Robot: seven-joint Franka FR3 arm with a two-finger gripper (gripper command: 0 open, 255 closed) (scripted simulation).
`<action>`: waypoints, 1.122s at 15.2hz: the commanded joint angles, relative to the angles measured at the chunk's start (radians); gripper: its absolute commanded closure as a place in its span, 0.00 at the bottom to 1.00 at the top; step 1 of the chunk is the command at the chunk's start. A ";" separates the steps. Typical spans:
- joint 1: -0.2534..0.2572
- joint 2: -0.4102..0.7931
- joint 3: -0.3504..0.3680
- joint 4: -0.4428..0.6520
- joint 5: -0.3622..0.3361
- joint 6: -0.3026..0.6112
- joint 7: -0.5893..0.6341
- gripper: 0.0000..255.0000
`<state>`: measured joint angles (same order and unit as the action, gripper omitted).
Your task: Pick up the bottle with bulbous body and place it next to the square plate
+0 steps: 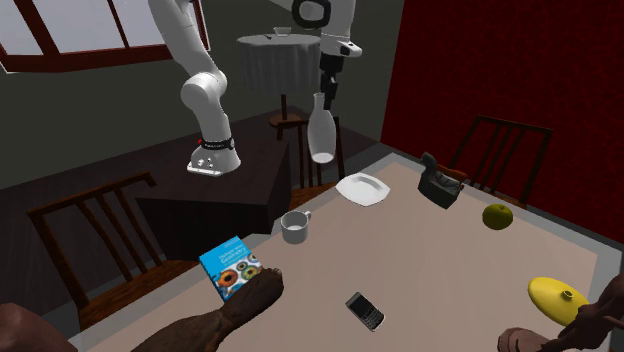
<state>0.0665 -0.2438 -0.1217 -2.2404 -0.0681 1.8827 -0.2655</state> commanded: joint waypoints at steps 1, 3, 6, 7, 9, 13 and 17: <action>0.000 0.009 0.000 -0.019 0.001 0.030 0.002 1.00; 0.000 0.018 -0.001 -0.038 0.001 0.057 0.002 1.00; 0.000 0.032 -0.002 -0.066 0.001 0.099 0.003 1.00; 0.000 0.038 -0.003 -0.074 0.001 0.113 0.003 1.00; 0.000 0.049 -0.004 -0.091 0.001 0.141 0.003 1.00; 0.000 0.075 -0.005 -0.122 0.002 0.197 0.003 1.00; -0.001 0.104 -0.007 -0.149 0.003 0.254 0.002 1.00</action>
<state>0.0660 -0.1447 -0.1287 -2.3806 -0.0648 2.1215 -0.2634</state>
